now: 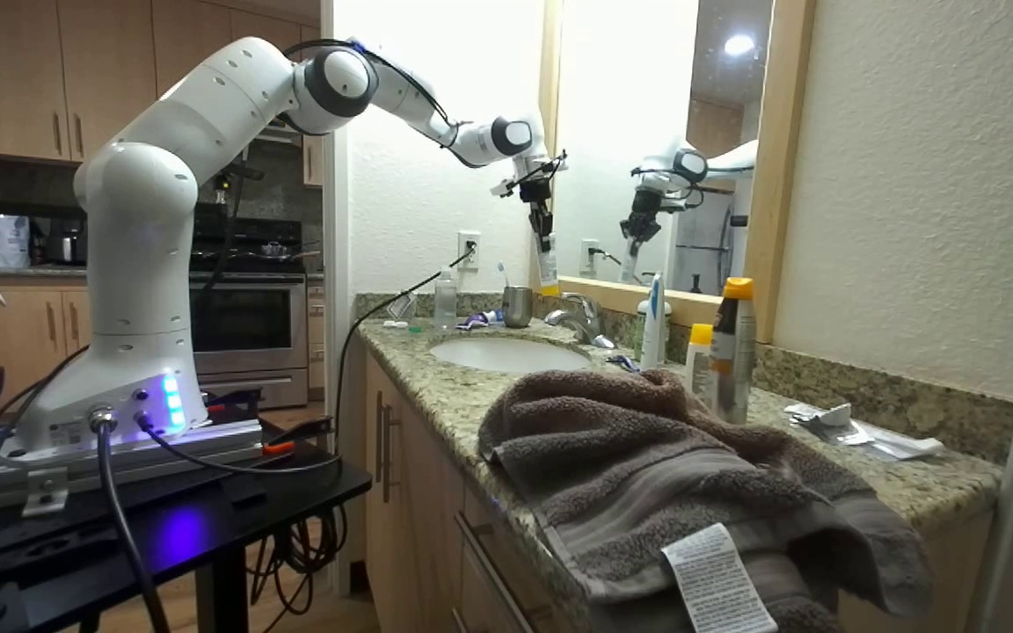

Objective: Move the object with yellow lid to the left

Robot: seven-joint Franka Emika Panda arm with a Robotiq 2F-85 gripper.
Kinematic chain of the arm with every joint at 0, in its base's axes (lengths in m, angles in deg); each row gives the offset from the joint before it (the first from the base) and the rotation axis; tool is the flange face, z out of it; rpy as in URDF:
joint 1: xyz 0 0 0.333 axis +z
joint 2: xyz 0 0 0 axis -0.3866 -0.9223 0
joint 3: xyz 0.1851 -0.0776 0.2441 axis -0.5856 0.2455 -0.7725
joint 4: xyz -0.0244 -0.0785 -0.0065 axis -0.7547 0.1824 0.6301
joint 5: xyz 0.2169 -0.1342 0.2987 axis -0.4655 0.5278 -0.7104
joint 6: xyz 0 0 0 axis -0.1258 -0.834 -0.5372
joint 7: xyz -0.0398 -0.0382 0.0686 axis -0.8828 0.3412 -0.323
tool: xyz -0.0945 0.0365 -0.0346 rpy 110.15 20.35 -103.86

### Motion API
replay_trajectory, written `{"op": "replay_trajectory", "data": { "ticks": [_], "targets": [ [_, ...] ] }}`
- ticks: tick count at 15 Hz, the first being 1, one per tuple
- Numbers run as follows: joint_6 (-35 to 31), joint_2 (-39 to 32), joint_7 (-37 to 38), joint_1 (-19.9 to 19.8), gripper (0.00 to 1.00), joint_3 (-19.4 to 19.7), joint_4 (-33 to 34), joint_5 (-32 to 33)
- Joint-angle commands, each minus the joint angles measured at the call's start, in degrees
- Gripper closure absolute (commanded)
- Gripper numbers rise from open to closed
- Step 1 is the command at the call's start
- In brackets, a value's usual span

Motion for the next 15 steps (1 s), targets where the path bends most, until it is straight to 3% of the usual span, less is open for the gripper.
{"op": "replay_trajectory", "data": {
  "ticks": [1, 15],
  "targets": [
    [0.92, -3.73, 1.09, -0.75, 0.98, 0.06, 2.54, -0.72],
    [0.58, -15.55, 7.14, -2.87, 0.98, -0.30, 14.98, -5.74]
  ]
}}
